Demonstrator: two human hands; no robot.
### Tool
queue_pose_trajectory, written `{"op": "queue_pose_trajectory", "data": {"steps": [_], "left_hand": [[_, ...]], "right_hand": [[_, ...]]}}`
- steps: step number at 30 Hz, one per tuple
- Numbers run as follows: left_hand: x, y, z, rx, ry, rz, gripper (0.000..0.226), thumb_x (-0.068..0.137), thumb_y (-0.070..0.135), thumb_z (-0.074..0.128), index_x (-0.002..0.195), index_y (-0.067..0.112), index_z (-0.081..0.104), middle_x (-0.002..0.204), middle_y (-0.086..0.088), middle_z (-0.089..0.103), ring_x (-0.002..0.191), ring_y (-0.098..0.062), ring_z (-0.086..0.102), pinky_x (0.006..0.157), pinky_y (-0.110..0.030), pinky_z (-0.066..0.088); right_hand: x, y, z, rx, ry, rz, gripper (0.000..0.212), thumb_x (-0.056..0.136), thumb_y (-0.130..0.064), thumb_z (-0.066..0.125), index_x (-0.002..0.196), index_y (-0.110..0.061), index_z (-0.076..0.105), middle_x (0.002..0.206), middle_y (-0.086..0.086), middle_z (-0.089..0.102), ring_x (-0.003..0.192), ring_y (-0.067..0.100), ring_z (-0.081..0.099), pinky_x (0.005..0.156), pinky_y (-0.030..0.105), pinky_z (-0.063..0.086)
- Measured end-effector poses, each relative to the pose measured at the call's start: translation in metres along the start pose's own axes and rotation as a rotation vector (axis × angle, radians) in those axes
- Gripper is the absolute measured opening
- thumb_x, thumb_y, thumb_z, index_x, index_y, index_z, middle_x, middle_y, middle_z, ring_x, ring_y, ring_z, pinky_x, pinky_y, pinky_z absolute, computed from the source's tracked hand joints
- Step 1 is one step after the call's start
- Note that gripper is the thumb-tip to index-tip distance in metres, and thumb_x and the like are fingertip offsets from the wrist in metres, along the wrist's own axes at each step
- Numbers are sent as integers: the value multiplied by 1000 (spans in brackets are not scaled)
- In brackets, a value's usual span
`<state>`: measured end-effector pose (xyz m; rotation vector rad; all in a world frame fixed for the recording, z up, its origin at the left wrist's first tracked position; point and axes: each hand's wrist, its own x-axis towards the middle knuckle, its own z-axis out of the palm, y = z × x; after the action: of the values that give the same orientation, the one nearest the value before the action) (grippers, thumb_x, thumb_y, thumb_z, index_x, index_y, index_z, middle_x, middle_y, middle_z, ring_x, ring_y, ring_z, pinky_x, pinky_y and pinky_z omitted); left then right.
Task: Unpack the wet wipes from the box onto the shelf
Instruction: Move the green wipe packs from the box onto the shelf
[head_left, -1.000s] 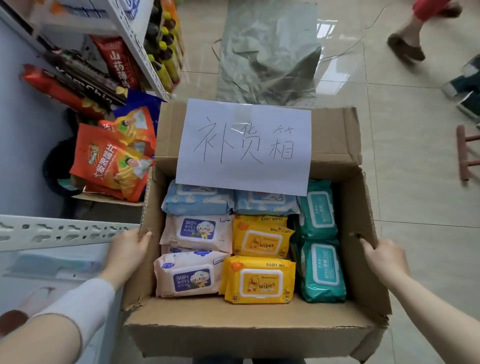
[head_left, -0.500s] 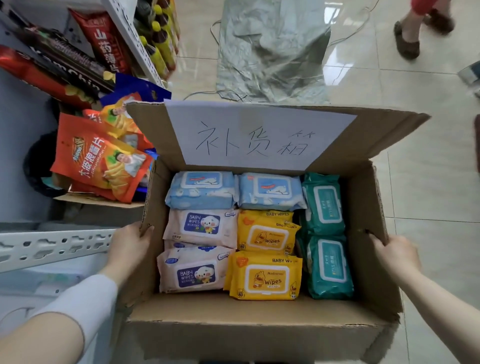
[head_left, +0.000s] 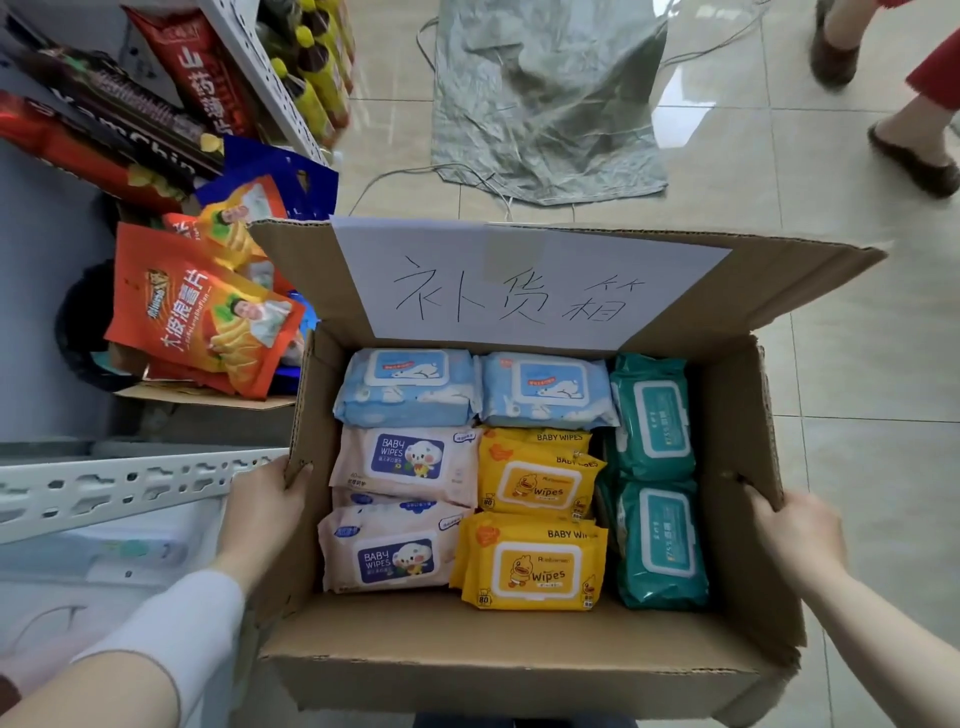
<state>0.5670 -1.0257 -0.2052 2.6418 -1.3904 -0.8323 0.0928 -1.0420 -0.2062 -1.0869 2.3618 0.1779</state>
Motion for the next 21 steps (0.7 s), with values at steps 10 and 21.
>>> {"op": "queue_pose_trajectory", "data": {"steps": [10,21], "left_hand": [[-29,1,-10,-31,-28,27,19,89,9,56,80,-5,63,73,-24,65,73,-36,61,62,-37,40],[-67,2,-19,-50,-24,40,18,92,10,54,88,-3,66,85,-26,68,82,-39,62,64,-31,35]], "right_hand": [[-20,18,-22,38,6,-1,30,93,-29,52,72,-7,53,73,19,57,81,41,57,62,35,39],[-52,40,-34,58,21,13,29,93,-28,52,71,-9,53,68,15,53,76,39,57,59,36,39]]}}
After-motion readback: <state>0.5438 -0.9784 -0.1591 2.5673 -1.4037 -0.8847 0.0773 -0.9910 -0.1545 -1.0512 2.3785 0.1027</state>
